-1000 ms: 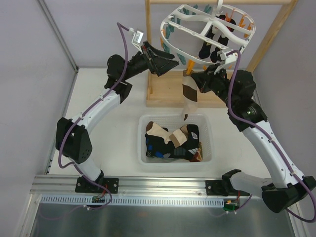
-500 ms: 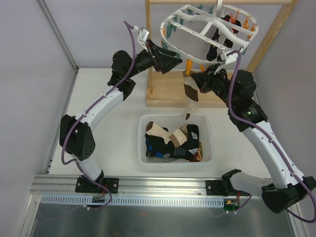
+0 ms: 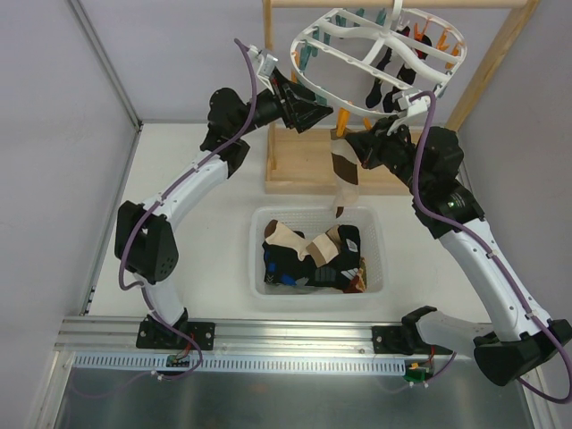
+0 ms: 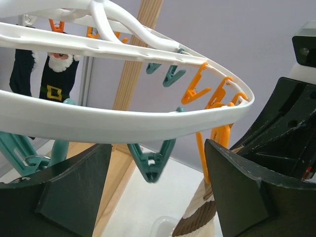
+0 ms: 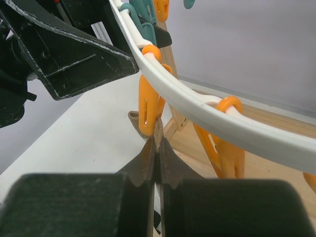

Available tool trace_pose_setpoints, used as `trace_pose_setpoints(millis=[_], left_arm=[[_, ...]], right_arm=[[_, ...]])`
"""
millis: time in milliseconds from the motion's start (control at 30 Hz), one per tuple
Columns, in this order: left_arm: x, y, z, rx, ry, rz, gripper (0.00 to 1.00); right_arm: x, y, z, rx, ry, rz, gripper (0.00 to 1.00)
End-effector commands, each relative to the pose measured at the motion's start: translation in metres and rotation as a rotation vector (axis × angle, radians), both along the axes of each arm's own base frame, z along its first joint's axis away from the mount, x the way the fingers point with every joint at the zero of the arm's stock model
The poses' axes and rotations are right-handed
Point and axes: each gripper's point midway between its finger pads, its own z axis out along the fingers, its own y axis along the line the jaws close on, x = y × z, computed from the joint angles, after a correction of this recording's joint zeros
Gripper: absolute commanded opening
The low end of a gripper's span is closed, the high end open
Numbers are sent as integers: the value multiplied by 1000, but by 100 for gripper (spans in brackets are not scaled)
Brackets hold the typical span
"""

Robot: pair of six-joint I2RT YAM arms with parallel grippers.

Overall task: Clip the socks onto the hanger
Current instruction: Open the clamp at the hanger.

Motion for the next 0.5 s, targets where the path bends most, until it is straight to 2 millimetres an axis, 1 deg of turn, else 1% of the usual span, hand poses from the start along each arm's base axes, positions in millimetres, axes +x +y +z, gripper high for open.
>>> trace_pose_setpoints(millis=[0, 133, 267, 333, 367, 433, 467], left_arm=[[-8, 4, 29, -36, -113, -35, 75], [-7, 2, 30, -40, -111, -51, 72], [-6, 2, 31, -48, -108, -47, 65], [-6, 2, 31, -48, -108, -47, 63], [-6, 2, 32, -49, -111, -45, 57], [-5, 3, 33, -52, -111, -38, 50], [-4, 3, 32, -51, -108, -36, 43]], right_arm=[[-6, -3, 28, 22, -74, 6, 1], [-5, -4, 27, 20, -73, 4, 1], [-4, -5, 27, 20, -72, 0, 1], [-4, -7, 27, 19, -74, -5, 1], [-4, -7, 28, 20, -75, -6, 1], [-4, -7, 27, 20, -75, -8, 1], [-3, -7, 27, 20, -73, -5, 1]])
